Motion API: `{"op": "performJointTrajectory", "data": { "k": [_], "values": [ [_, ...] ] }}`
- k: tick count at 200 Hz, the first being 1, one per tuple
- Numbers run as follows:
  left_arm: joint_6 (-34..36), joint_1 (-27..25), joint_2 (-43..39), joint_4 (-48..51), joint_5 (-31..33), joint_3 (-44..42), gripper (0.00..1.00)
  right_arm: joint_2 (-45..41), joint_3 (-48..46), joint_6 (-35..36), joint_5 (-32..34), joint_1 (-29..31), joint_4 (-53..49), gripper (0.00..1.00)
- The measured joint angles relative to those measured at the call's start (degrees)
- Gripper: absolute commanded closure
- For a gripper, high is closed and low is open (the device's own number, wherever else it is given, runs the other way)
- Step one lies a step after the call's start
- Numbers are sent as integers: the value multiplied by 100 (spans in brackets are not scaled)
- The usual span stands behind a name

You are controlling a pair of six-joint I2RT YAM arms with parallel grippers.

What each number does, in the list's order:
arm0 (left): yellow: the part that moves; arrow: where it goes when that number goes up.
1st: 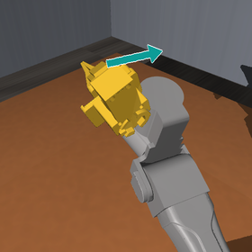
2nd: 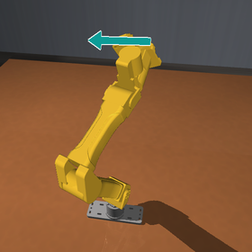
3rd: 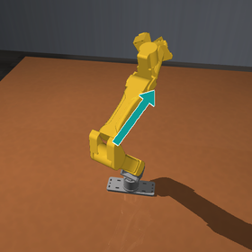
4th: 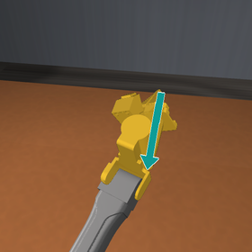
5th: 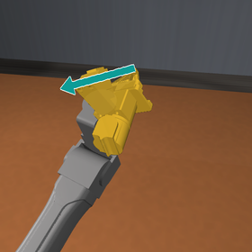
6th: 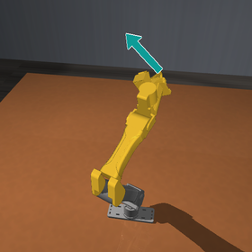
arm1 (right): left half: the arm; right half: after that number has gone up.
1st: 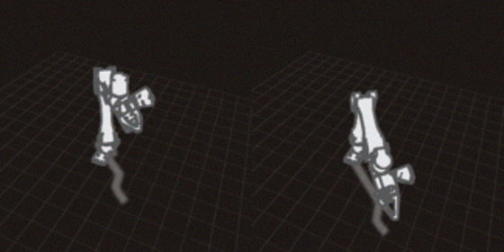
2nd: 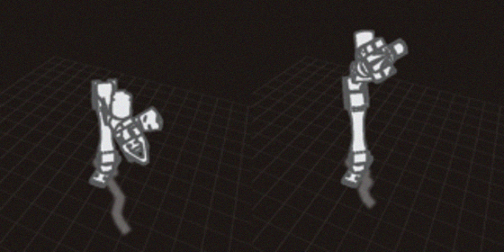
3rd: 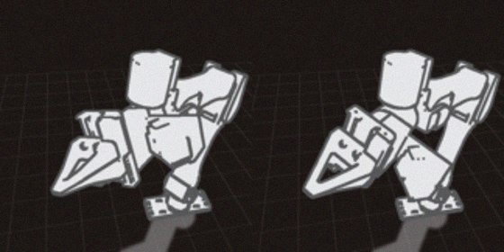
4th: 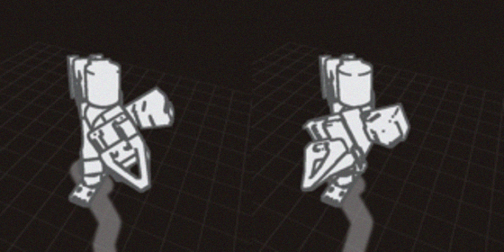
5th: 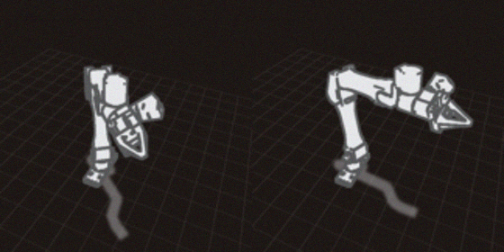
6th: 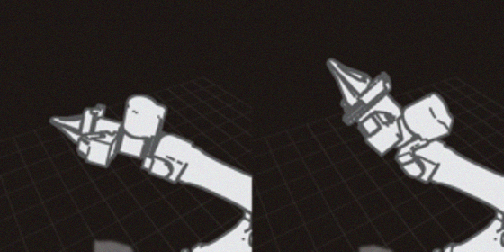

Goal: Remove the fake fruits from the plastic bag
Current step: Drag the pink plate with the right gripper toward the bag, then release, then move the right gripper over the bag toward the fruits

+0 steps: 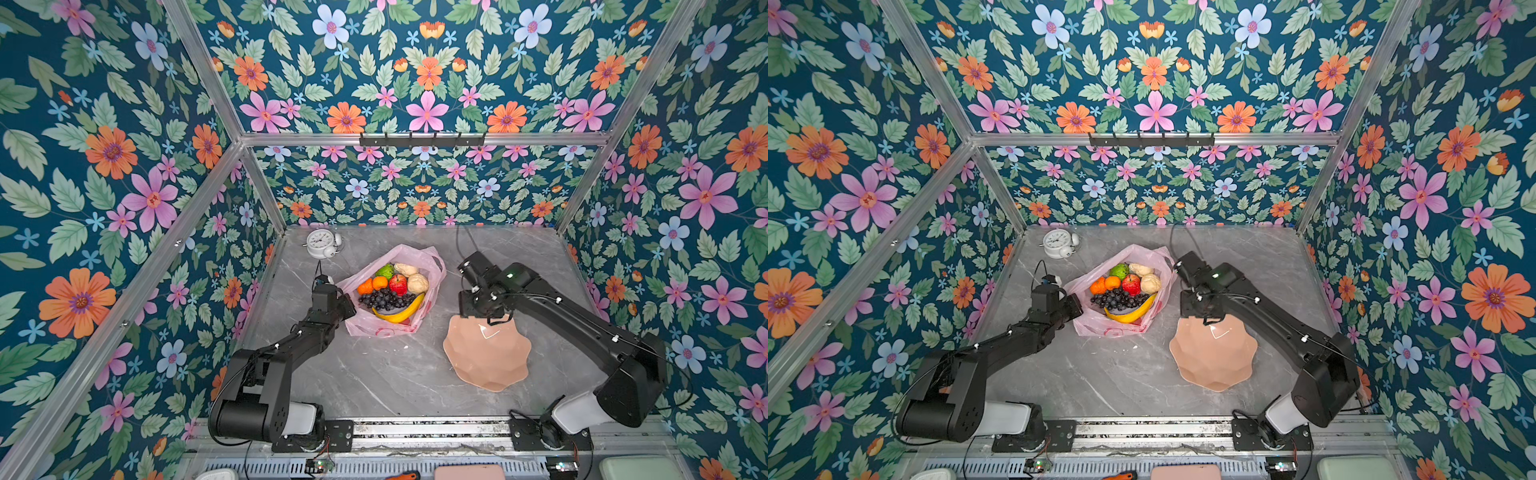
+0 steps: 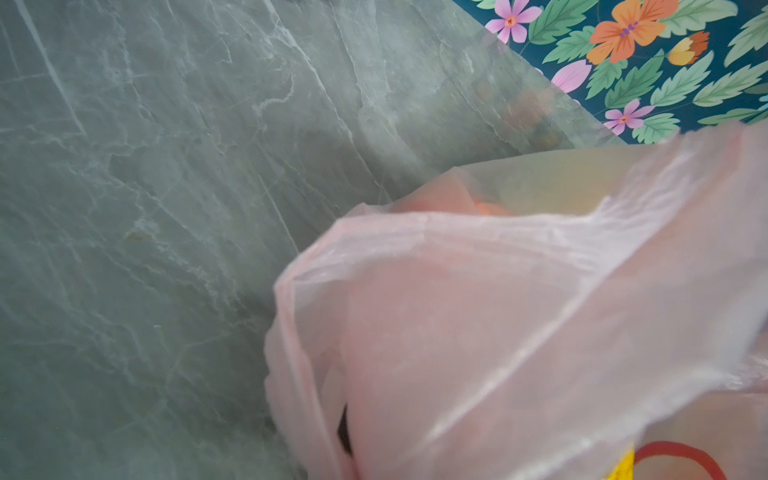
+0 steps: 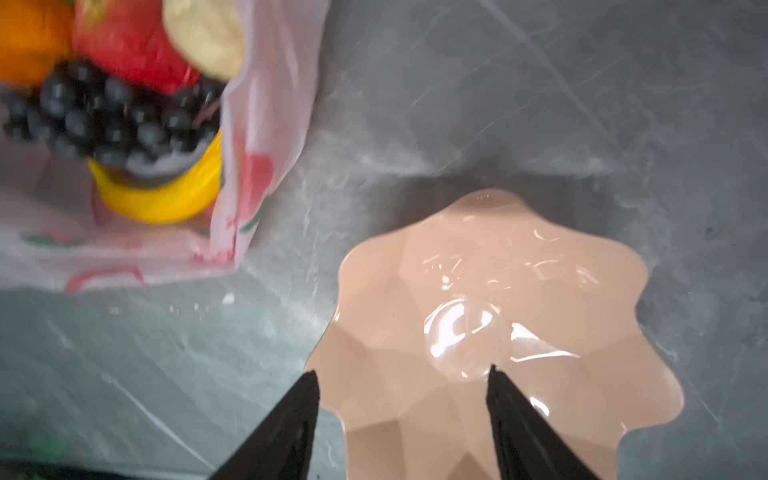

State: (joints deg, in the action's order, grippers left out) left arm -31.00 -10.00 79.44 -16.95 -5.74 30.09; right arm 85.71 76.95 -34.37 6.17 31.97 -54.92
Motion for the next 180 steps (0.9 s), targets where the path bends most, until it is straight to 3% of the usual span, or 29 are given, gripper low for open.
{"op": "performJointTrajectory", "data": {
  "k": [25,53,68,117,180],
  "values": [
    [13,-2,15,7,-17,17,100,76,-219,9,-323,-890,540,29],
    [13,-2,22,2,-39,17,100,522,-188,46,-586,-1558,1023,18],
    [15,-2,24,2,-46,17,100,758,-109,74,-767,-1613,1174,12],
    [13,-2,44,0,-81,17,100,1593,-83,160,-1049,-1655,1572,12],
    [13,-7,114,-15,-166,55,100,1602,-595,184,-1169,-1453,1742,12]
  ]
}}
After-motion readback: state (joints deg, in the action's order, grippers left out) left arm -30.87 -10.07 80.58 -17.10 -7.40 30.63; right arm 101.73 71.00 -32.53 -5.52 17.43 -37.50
